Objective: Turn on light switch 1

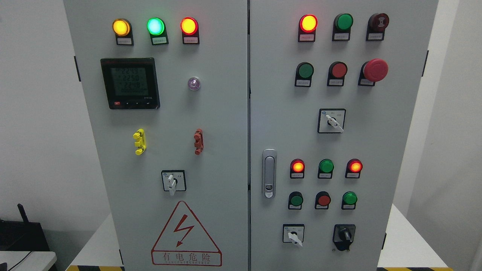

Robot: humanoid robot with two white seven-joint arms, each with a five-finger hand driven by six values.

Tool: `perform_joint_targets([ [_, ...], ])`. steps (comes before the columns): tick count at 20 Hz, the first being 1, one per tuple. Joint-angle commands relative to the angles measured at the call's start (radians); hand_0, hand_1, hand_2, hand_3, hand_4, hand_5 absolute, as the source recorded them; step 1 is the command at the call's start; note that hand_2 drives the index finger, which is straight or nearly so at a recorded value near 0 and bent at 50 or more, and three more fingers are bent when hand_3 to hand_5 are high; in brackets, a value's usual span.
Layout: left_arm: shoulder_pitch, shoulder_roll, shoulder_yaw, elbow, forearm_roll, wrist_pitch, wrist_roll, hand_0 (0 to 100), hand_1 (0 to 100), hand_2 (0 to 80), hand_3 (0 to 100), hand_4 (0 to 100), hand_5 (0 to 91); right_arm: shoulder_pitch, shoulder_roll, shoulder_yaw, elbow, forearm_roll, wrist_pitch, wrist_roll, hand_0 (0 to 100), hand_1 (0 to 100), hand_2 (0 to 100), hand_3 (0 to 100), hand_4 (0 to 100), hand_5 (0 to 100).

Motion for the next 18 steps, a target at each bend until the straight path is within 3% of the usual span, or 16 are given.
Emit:
perform_joint_targets([
  [1, 0.002, -0.02, 0.001, -0.005, 0.002, -0.002, 0.011, 42, 2, 0.0, 0, 0, 0.0, 0.0, 0.0, 0.02, 0.0, -0.026, 0.0, 0.001, 12, 39, 0, 0, 0, 0],
  [10, 0.035, -0.02, 0.136, -0.247, 0.023, -0.013, 0.034, 42, 2, 0.0, 0, 0, 0.0, 0.0, 0.0, 0.02, 0.0, -0.026, 0.0, 0.001, 12, 39, 0, 0, 0, 0],
  [14, 0.069, -0.013, 0.276, -0.394, 0.022, -0.019, 0.04, 42, 3, 0.0, 0, 0, 0.0, 0.0, 0.0, 0.02, 0.0, -0.026, 0.0, 0.001, 12, 39, 0, 0, 0, 0],
  [16, 0.082, -0.013, 0.334, -0.456, 0.022, -0.063, 0.04, 42, 4, 0.0, 0, 3, 0.0, 0.0, 0.0, 0.02, 0.0, -0.026, 0.0, 0.001, 12, 39, 0, 0, 0, 0],
  [18, 0.098, -0.013, 0.392, -0.467, 0.022, -0.17, 0.043, 42, 5, 0.0, 0, 10, 0.0, 0.0, 0.0, 0.02, 0.0, -0.026, 0.0, 0.001, 12, 39, 0, 0, 0, 0],
])
